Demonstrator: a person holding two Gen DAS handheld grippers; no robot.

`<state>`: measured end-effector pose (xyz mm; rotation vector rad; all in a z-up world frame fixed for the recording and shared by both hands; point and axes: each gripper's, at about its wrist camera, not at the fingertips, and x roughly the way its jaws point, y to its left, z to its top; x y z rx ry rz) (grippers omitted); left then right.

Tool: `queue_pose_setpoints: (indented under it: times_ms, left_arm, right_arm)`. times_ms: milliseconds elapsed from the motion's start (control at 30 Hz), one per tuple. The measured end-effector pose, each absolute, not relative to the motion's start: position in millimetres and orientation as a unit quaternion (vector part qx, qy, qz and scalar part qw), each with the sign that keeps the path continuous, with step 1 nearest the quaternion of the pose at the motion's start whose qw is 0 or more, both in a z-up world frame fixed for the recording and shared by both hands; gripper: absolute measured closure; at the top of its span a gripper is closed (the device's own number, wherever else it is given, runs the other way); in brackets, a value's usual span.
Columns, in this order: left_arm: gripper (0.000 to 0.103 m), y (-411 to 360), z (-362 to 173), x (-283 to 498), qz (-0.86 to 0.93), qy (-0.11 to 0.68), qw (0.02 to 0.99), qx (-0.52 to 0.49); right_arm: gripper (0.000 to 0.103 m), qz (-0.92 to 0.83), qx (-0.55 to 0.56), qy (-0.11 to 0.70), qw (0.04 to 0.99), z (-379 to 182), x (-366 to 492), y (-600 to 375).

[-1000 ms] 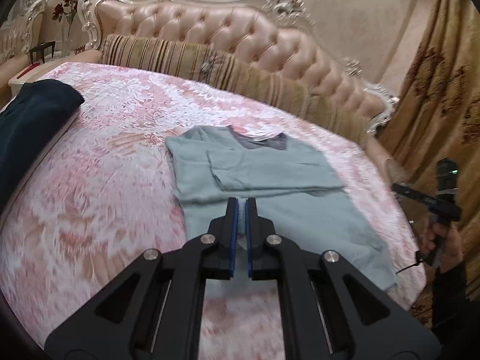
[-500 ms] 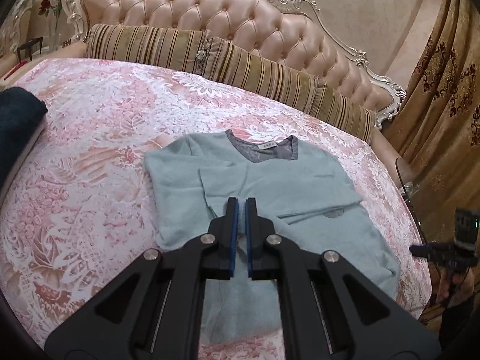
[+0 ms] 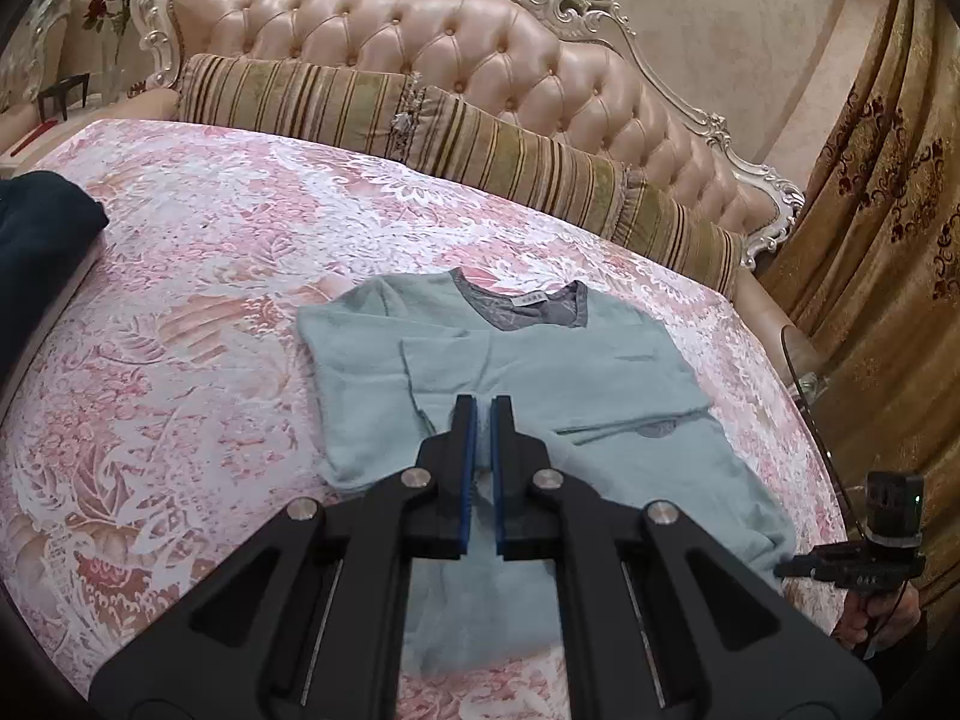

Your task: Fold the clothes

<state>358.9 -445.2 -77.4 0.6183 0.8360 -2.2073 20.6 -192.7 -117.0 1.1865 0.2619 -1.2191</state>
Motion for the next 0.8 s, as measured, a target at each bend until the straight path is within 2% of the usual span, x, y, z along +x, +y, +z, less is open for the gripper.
queue_pose_setpoints:
  times_ms: [300,533,633,800]
  left_arm:
    - [0.097,-453.6,-66.4,370.5,-0.849,0.324,0.356,0.217]
    - [0.097,-492.4,-54.3,373.2,-0.839,0.343,0.382,0.179]
    - [0.097,-516.3,-58.9,369.3,-0.829,0.354,0.395,0.174]
    - [0.097,-544.6,-94.6,357.3,-0.807,0.375,0.406,0.205]
  right_arm:
    - [0.097,-0.585,0.455,0.081,0.667,-68.6,-8.1,-223.3]
    - [0.097,-0.624,0.403,0.094,0.663,-34.6,-47.0,-316.9]
    - [0.097,-0.634,0.4,0.103,0.654,-39.4,-60.1,-358.0]
    - [0.097,-0.632,0.438,0.114,0.629,-84.2,-74.3,-406.2]
